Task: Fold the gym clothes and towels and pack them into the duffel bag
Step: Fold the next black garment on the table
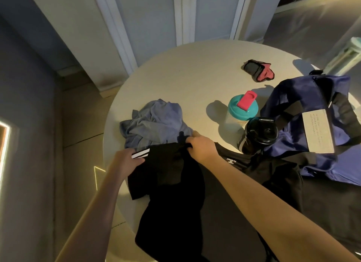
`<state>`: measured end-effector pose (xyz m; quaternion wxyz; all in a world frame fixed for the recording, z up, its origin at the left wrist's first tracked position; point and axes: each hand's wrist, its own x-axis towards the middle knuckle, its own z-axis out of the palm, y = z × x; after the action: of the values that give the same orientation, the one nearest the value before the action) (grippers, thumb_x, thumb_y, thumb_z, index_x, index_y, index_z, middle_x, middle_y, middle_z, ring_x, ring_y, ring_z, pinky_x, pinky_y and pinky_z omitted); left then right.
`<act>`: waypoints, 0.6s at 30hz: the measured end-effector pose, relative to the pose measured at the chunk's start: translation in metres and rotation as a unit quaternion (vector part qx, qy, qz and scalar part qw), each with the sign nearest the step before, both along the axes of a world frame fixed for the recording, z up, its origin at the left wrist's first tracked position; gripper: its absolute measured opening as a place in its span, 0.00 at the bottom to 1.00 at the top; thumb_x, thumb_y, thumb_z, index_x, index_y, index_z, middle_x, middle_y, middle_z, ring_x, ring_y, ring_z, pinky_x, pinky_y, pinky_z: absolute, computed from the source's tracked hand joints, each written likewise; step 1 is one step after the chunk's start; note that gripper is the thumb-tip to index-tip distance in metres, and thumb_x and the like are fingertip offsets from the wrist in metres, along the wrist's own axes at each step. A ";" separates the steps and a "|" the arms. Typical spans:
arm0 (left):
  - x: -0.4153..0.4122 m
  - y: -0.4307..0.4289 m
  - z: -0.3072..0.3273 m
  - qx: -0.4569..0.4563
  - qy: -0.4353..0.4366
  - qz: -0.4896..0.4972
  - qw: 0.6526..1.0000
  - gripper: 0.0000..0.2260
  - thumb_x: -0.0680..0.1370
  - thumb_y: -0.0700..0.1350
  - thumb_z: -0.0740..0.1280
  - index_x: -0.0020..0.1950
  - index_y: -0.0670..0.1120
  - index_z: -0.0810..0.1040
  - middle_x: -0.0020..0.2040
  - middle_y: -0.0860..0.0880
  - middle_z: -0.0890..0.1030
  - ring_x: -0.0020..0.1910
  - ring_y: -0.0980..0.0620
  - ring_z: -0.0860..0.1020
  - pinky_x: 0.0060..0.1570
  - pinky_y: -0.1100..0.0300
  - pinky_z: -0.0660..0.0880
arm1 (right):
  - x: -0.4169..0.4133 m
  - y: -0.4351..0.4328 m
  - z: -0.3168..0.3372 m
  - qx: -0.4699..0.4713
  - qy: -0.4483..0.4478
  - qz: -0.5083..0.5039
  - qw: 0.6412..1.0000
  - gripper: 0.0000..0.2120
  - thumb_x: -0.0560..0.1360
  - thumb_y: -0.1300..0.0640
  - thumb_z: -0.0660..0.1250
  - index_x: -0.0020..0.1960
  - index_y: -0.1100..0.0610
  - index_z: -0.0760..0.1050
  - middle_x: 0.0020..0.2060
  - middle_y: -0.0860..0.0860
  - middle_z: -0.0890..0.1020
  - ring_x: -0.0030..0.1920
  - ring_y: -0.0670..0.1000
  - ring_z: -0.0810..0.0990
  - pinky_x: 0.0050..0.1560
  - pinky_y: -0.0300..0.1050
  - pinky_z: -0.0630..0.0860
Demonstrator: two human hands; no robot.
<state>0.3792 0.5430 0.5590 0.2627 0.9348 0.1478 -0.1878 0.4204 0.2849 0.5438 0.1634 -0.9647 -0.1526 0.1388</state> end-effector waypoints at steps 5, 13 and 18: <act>-0.003 -0.009 0.025 0.016 -0.045 -0.015 0.999 0.08 0.74 0.46 0.72 0.50 0.46 0.77 0.44 0.48 0.78 0.41 0.51 0.76 0.39 0.60 0.68 | -0.006 0.023 0.002 0.026 0.019 0.038 0.999 0.14 0.76 0.54 0.64 0.61 0.53 0.75 0.55 0.53 0.73 0.52 0.55 0.75 0.49 0.48 0.76; -0.040 -0.039 0.058 -0.099 -0.096 -0.028 0.990 0.08 0.73 0.38 0.72 0.48 0.47 0.76 0.42 0.52 0.78 0.40 0.57 0.77 0.37 0.65 0.71 | -0.004 0.033 0.009 0.082 0.031 -0.085 0.992 0.12 0.79 0.57 0.58 0.51 0.55 0.80 0.44 0.56 0.81 0.46 0.56 0.80 0.47 0.46 0.76; -0.067 -0.076 0.038 -0.139 -0.099 -0.082 0.982 0.12 0.71 0.37 0.72 0.51 0.46 0.75 0.39 0.54 0.74 0.41 0.52 0.75 0.43 0.57 0.72 | -0.003 0.025 0.007 0.219 0.132 -0.184 0.949 0.11 0.79 0.61 0.58 0.50 0.59 0.80 0.39 0.58 0.82 0.36 0.56 0.83 0.44 0.49 0.81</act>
<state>0.3123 0.4672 0.5973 0.3876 0.9119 0.0166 -0.1337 0.4172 0.3095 0.5507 0.4124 -0.8896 0.0233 0.1952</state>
